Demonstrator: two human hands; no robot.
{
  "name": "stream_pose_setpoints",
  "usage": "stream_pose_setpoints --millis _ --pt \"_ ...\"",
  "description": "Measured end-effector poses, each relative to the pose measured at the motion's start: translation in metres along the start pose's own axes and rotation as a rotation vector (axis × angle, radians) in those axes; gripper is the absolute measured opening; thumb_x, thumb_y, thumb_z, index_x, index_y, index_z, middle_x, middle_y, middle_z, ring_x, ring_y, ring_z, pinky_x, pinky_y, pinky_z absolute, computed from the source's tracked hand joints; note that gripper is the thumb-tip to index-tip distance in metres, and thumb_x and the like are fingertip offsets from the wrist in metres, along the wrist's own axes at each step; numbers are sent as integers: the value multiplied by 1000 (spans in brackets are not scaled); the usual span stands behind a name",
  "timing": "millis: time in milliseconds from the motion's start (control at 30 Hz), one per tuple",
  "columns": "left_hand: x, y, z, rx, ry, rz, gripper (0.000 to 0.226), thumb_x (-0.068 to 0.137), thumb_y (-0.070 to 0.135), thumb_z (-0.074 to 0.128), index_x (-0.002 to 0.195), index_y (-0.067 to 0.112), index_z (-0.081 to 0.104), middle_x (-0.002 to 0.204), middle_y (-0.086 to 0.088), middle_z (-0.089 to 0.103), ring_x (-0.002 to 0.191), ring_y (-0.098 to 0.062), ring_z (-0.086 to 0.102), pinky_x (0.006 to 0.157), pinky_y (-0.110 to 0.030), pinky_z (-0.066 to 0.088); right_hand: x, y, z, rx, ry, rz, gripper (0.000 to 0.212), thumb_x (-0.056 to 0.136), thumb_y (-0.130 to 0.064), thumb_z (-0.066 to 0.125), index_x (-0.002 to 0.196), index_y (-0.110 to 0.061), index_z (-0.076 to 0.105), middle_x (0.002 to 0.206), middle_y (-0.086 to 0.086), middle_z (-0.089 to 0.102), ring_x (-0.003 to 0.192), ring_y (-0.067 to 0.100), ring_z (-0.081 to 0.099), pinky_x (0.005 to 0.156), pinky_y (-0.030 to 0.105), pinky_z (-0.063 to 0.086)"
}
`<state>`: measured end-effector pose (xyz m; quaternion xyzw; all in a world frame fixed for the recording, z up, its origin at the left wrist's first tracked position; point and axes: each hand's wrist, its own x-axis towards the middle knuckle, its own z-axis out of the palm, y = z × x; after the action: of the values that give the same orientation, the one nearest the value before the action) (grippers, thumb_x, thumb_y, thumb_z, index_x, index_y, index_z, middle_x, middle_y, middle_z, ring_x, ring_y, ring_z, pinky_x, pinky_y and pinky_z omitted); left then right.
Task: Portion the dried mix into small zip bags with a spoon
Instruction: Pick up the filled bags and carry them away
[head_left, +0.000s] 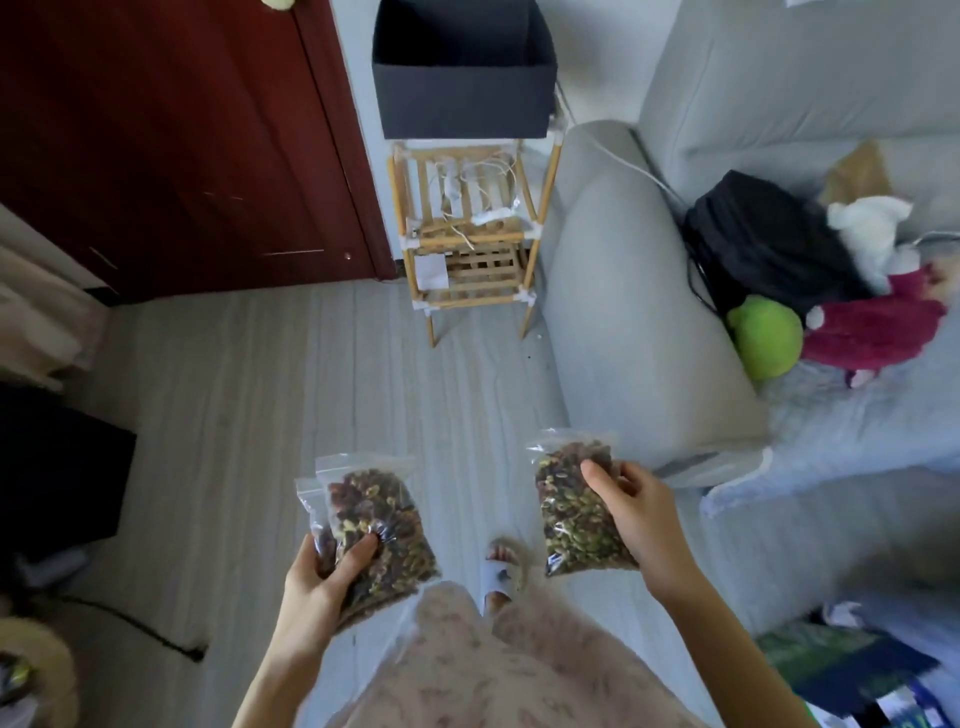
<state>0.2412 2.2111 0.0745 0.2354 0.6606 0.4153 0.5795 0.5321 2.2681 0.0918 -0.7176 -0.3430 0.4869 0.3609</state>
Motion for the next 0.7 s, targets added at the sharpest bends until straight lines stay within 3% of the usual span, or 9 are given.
stream_pose_setpoints --millis 167,267,367,500,567,700 --pt "64 48 33 -13 36 1 28 77 18 68 103 12 60 93 -7 73 84 -23 70 62 -27 55 83 -47 4 -52 7 -30 29 83 -32 68 64 -13 56 60 -4 58 52 0 54 46 11 38" --pt "103 74 48 -34 50 7 28 76 19 69 102 13 59 93 -7 73 83 -24 70 63 -28 54 129 -69 11 -40 7 -5 28 82 -32 69 64 -14 58 61 -3 61 54 2 57 48 13 41" --pt "150 102 61 -44 49 7 35 73 22 69 105 11 59 93 -7 73 84 -23 70 61 -26 55 177 -92 25 -13 0 20 27 83 -31 69 66 -13 59 63 -2 64 63 12 61 56 23 44" --pt "221 157 74 -36 6 39 29 76 18 68 104 12 60 92 -8 73 81 -22 70 62 -27 54 241 -135 47 123 25 66 17 82 -30 70 77 -14 68 68 -4 72 66 11 68 53 19 50" --pt "251 195 79 -12 -40 84 35 73 19 67 106 12 59 93 -7 73 81 -20 70 58 -20 53 268 -164 59 168 29 77 18 81 -32 71 81 -14 70 75 1 74 70 17 70 58 25 53" --pt "305 275 93 26 -147 198 45 69 22 64 112 11 58 99 -9 71 88 -21 69 63 -20 53 318 -231 78 247 35 19 18 81 -31 70 78 -14 70 71 -1 73 64 11 70 50 20 52"
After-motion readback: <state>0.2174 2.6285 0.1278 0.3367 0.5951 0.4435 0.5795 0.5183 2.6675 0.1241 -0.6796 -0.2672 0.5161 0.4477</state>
